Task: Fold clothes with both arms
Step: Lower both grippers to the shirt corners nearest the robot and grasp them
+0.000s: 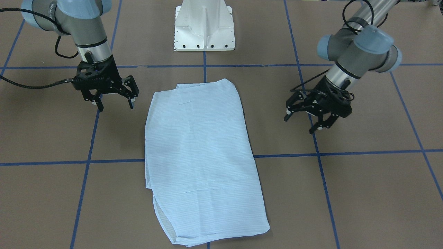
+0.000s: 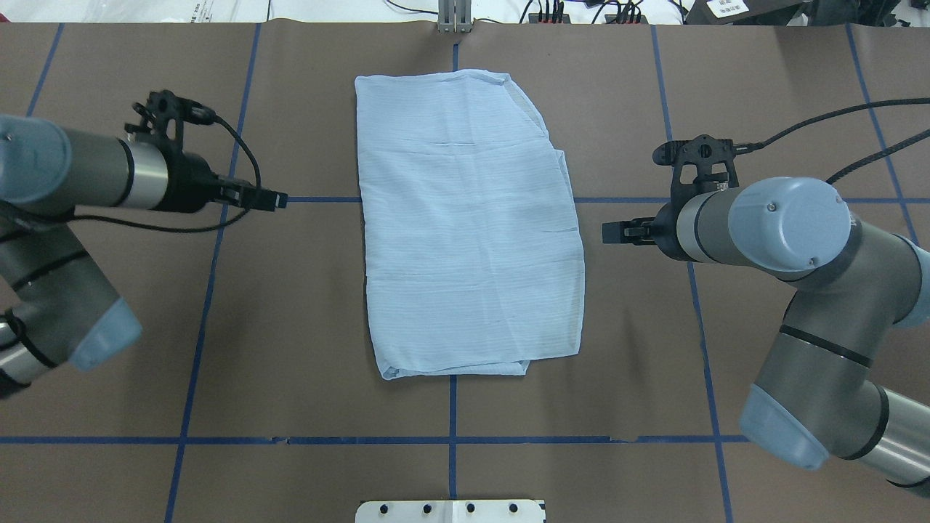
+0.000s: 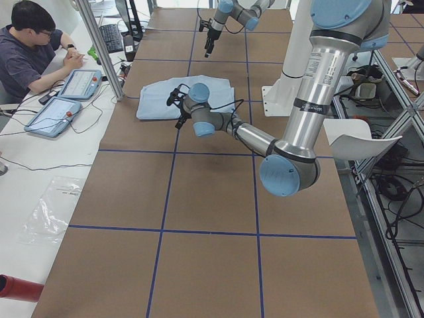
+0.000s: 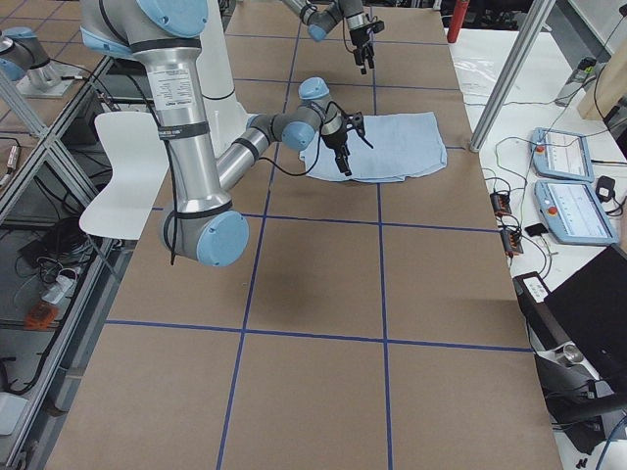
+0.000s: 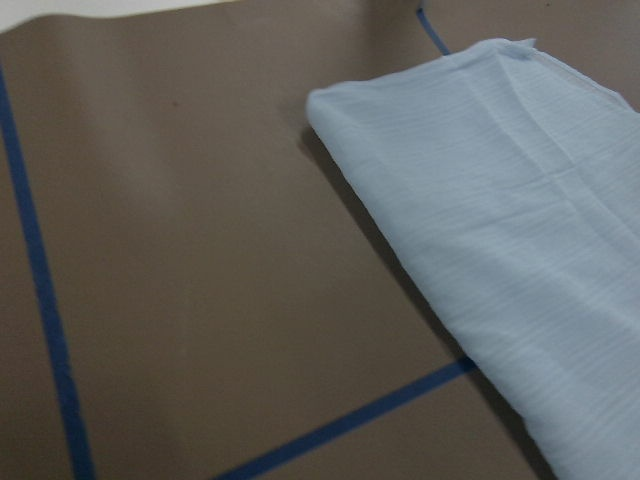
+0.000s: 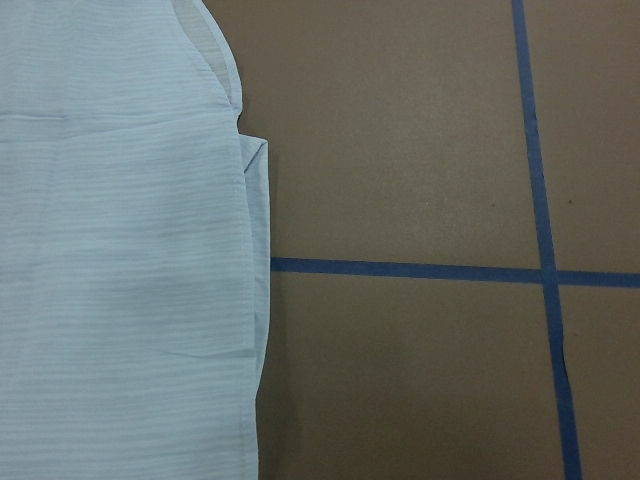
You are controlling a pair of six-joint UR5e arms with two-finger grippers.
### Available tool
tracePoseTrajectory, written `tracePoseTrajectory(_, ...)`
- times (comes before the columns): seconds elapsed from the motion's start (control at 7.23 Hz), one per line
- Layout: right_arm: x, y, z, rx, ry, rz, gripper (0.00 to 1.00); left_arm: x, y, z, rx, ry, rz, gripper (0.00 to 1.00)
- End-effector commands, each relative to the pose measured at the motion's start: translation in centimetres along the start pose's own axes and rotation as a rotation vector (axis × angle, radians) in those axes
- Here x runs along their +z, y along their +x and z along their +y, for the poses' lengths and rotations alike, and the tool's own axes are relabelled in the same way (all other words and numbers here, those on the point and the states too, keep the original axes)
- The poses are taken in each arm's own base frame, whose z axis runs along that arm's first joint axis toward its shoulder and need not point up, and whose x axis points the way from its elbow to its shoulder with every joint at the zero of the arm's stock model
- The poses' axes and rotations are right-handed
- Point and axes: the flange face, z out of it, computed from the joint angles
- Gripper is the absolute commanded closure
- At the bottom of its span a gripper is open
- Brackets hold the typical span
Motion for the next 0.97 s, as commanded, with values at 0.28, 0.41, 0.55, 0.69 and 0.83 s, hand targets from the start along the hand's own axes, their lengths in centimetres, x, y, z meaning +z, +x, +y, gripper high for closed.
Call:
tracePoseTrajectory(0.28, 0.1, 0.5, 0.5, 0.050, 0.002, -0.016, 0.00, 7.1, 18.0, 10.9, -0.257, -0.114, -0.110, 0.00)
tracePoseTrajectory(0.41, 0.2, 0.4, 0.6, 0.048, 0.003, -0.016, 0.00, 7.9, 20.3, 12.3, -0.288, -0.134, -0.145, 0.00)
tracePoseTrajectory(0.55, 0.3, 0.4, 0.7, 0.047, 0.001, -0.013, 0.00, 8.5, 20.8, 14.6, -0.301, -0.163, -0.154, 0.01)
tracePoseTrajectory(0.69, 0.4, 0.3, 0.8, 0.046, -0.001, -0.014, 0.00, 8.6, 20.7, 14.6, -0.308, -0.163, -0.158, 0.14)
tracePoseTrajectory(0.83, 0.3, 0.1, 0.8, 0.044, 0.000, -0.017, 0.00, 8.7, 20.4, 14.8, -0.324, -0.162, -0.164, 0.36)
